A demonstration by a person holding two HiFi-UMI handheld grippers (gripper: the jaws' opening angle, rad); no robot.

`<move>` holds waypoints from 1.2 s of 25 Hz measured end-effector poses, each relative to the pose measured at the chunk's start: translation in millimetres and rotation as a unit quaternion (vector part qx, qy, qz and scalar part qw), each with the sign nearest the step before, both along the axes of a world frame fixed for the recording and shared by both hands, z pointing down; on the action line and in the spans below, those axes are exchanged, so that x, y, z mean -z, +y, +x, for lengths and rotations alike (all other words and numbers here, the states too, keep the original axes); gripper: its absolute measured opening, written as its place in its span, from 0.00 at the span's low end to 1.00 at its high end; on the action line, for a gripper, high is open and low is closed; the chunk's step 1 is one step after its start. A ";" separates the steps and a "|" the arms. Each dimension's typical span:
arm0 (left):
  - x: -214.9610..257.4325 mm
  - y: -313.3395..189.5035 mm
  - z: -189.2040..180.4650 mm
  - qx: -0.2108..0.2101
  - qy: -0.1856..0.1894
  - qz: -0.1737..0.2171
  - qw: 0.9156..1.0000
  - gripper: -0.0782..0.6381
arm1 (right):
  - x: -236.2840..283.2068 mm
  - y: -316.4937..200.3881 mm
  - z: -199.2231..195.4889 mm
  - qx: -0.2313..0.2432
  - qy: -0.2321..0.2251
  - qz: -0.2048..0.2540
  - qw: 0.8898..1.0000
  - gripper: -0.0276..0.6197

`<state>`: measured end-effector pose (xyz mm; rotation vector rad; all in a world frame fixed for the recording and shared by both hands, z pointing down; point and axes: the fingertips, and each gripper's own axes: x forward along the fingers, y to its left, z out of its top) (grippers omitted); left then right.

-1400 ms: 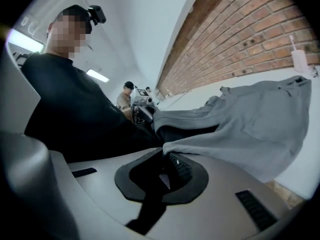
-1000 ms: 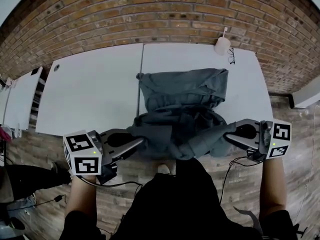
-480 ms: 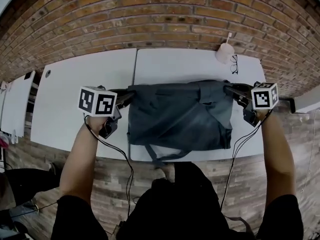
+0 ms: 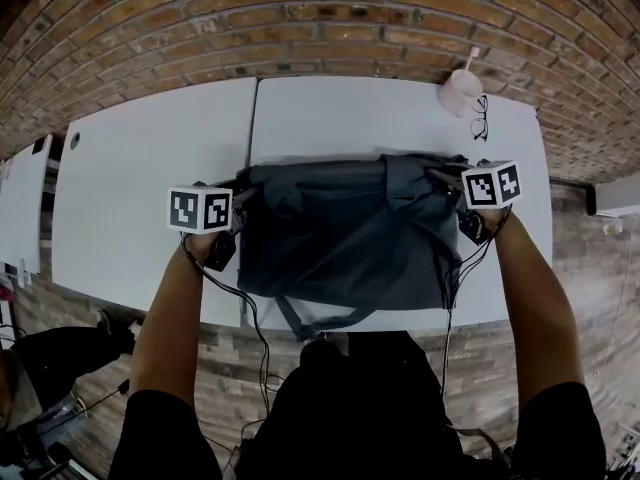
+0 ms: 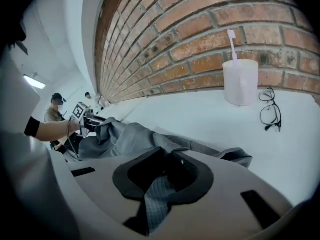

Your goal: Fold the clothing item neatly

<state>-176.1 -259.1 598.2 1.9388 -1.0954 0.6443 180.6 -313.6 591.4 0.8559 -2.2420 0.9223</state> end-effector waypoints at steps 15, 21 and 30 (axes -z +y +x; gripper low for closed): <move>62.8 120.9 25.6 -0.312 -0.223 0.216 0.898 0.46 | 36.1 166.9 -0.1 0.192 0.132 0.123 0.965 0.35; 38.1 206.4 81.3 -0.484 -0.222 0.235 0.813 0.50 | 3.9 272.5 -32.3 0.351 0.173 0.096 0.915 0.56; -22.3 187.0 60.8 -0.517 -0.307 0.172 0.780 0.46 | -51.1 268.0 -19.0 0.314 0.234 0.122 0.912 0.58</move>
